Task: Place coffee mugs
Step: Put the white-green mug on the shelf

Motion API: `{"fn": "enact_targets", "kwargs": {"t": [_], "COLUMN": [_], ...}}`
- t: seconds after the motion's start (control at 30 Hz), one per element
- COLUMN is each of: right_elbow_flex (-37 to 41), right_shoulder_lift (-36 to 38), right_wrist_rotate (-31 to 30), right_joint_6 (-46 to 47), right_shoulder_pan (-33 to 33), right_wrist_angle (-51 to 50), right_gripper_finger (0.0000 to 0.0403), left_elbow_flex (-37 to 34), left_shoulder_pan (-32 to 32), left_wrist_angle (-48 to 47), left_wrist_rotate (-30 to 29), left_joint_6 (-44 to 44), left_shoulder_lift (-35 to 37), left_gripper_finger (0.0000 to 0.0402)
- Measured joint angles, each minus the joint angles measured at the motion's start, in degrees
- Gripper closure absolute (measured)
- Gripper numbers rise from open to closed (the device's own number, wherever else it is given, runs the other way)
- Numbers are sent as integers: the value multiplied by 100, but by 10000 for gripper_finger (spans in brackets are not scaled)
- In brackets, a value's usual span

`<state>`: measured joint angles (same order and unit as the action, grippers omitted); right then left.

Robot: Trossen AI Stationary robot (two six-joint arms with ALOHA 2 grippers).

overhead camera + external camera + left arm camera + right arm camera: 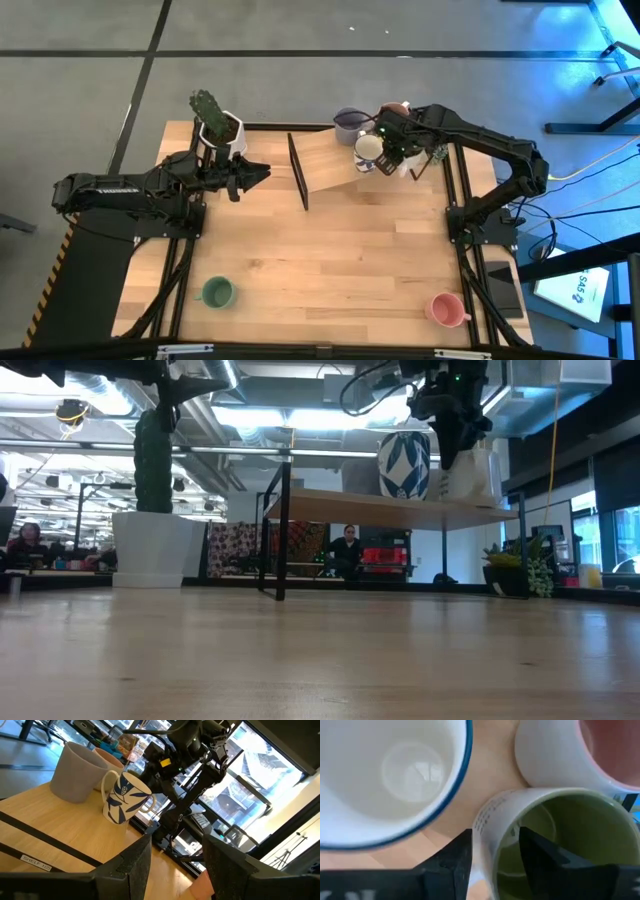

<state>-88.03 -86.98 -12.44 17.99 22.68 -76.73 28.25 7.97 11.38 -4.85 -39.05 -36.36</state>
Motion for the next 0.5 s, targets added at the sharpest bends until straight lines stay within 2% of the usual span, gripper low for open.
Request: {"fn": "enact_targets", "kwargs": {"t": [0.27,0.5], "right_elbow_flex": [-686,-1450], "right_shoulder_lift": [2,9], "right_wrist_rotate": [-269,-218], "right_joint_6": [-350,-351], "right_shoulder_pan": [-11,-96], "right_wrist_angle": [-106,-1165], "right_gripper_finger": [253,256], "left_elbow_flex": [0,0], "left_shoulder_pan": [0,0], "left_wrist_angle": [-2,-2], "left_wrist_rotate": [-14,-16], "left_joint_6": [13,15], "left_shoulder_lift": [0,1], "left_gripper_finger": [231,231]}}
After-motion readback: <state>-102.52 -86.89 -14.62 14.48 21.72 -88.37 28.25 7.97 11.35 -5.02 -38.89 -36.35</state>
